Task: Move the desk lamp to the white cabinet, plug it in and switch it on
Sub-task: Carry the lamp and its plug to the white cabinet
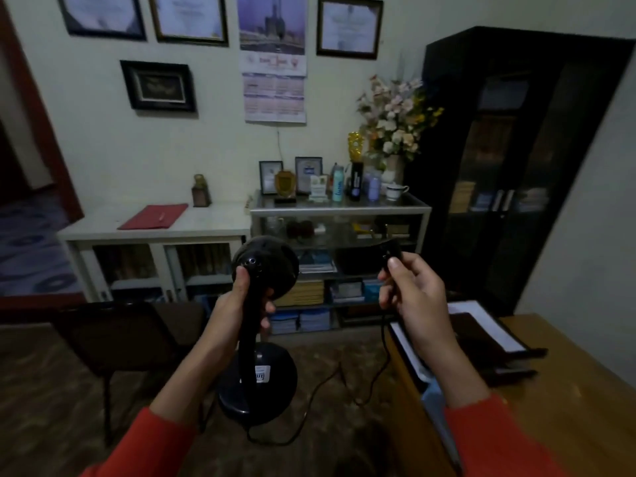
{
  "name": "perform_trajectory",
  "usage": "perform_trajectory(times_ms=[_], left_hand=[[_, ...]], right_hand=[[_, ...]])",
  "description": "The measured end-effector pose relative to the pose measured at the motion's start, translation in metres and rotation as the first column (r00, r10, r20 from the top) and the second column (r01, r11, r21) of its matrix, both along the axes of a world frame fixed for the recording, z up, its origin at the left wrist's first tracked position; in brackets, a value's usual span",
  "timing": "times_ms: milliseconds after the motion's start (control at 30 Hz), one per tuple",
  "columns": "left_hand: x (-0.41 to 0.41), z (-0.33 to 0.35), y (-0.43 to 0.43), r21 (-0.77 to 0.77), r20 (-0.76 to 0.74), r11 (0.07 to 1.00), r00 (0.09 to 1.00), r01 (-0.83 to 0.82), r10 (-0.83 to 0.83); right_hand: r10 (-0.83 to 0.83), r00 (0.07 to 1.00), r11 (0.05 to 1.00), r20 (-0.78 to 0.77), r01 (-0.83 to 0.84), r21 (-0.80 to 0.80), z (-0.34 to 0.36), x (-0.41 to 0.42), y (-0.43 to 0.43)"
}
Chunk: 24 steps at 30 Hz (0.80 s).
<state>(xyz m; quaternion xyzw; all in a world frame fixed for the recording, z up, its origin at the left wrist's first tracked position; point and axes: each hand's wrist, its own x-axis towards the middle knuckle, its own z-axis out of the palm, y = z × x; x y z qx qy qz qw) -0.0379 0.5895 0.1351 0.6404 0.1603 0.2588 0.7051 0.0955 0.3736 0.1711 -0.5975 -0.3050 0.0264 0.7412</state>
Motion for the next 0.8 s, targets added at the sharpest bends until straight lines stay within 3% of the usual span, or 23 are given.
perform_trajectory(times_ms=[267,600,800], left_hand=[[0.049,0.009,0.135,0.013,0.002,0.998,0.998,-0.056,0.056],[0.139,0.029,0.301,-0.003,0.06,0.984,0.982,-0.177,0.177],[0.197,0.032,0.41,0.008,0.075,0.962,0.96,-0.273,0.272]], right_hand=[[0.05,0.999,0.999,0.007,-0.05,0.02,0.002,0.078,0.149],[0.226,0.974,0.971,-0.033,-0.223,0.084,0.021,0.202,0.345],[0.282,0.959,0.959,-0.022,-0.281,0.035,0.023,0.253,0.458]])
